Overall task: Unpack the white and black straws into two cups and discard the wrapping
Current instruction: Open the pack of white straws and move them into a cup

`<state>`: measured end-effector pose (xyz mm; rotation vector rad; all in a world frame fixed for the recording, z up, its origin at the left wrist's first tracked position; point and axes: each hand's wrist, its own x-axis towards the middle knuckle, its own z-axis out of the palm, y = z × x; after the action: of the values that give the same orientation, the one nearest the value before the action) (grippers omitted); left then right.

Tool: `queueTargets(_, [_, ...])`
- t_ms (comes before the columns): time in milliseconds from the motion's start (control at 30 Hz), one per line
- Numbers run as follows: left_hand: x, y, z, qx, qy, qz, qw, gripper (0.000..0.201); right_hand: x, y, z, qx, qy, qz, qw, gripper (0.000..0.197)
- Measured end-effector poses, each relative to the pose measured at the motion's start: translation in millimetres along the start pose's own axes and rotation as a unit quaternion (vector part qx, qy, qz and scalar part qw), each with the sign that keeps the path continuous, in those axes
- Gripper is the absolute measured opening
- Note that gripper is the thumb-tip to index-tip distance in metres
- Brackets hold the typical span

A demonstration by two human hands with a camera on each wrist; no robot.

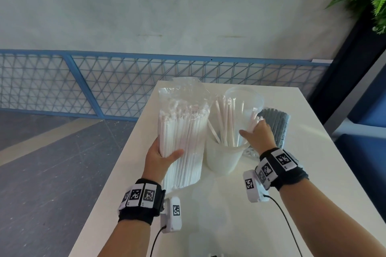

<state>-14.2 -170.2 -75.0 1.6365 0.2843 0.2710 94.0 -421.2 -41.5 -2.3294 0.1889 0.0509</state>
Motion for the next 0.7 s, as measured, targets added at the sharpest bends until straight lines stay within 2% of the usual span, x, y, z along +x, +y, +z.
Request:
queueTargets(67, [-1,-3,5,-0.03,-0.011,-0.012,0.999,0.04,-15,-4,-4,0.041,0.107,-0.06,0.992,0.074])
queueTargets(133, [-2,-8,4,-0.051,-0.031,-0.026,0.998,0.039,-39,-16,-7,0.105,0.203,-0.189,0.955,0.064])
queueTargets(167, [-3,-11,3,-0.057,-0.043,-0.033,0.997,0.039,-51,-23,-6,0.132,0.198,-0.241,0.941,0.06])
queueTargets(233, [-5,-18,-3,-0.068,-0.072,-0.047,0.994,0.047,-75,-33,0,0.139,0.122,-0.304,0.934,0.06])
queueTargets(333, [-7,-16,-11,-0.079,-0.109,-0.06,0.989,0.077,-94,-41,16,0.139,-0.017,-0.309,0.941,0.08])
queueTargets(400, [-7,-7,-13,-0.077,-0.137,-0.042,0.987,0.085,-98,-43,25,0.152,-0.086,-0.291,0.941,0.088])
queueTargets(533, [0,10,-14,-0.068,-0.177,-0.02,0.982,0.088,-103,-44,41,0.153,-0.108,-0.278,0.942,0.086])
queueTargets(700, [2,13,-10,-0.044,-0.193,-0.009,0.98,0.076,-108,-39,53,0.155,-0.088,-0.25,0.952,0.081])
